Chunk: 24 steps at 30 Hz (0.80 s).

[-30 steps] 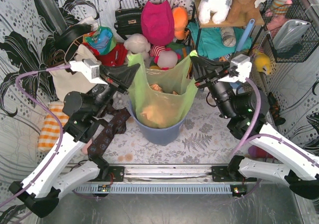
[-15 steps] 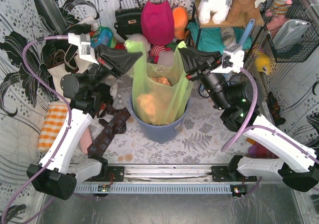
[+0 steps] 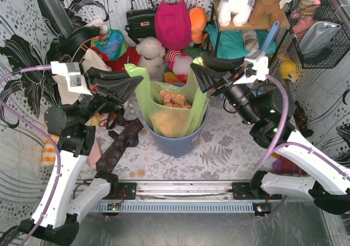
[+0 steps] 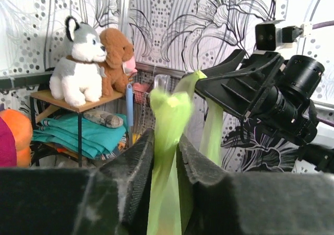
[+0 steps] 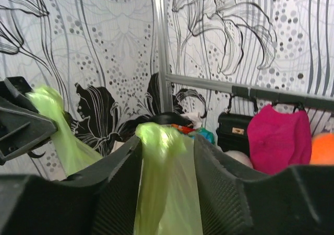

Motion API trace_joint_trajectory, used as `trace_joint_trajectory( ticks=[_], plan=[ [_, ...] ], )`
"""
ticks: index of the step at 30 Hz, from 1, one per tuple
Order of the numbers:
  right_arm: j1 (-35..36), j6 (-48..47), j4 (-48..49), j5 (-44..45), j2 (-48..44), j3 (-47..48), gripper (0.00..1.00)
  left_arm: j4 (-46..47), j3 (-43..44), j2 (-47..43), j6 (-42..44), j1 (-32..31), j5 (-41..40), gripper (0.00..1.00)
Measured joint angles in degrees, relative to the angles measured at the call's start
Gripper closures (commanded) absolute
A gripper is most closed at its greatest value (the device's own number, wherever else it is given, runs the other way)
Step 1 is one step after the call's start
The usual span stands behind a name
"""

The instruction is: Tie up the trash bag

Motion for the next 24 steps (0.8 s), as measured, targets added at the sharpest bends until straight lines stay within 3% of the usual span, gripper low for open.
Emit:
trace_joint_trajectory(
  ticks=[6,8,20,24],
  plan=[
    [0.0,-2.5,-10.3,-3.5,0.0,10.8,0.33,-6.7,6.5,-0.2,5.2,0.0,-2.3,0.36],
    [0.0,-3.3,-14.1,-4.7,0.0,14.4,0.29,-8.3,8.2,-0.3,6.6,0.0,-2.4,0.31],
    [-0.7,-9.0,-38.7,-12.8,9.5,37.4,0.20,-17.6,17.7,5.2,14.6,0.0,3.6,0.23],
    [-6.1,-8.7,-43.0,-19.7,12.8,39.8,0.19,-17.9,19.9,9.0,14.6,0.3,8.7,0.22]
  ],
)
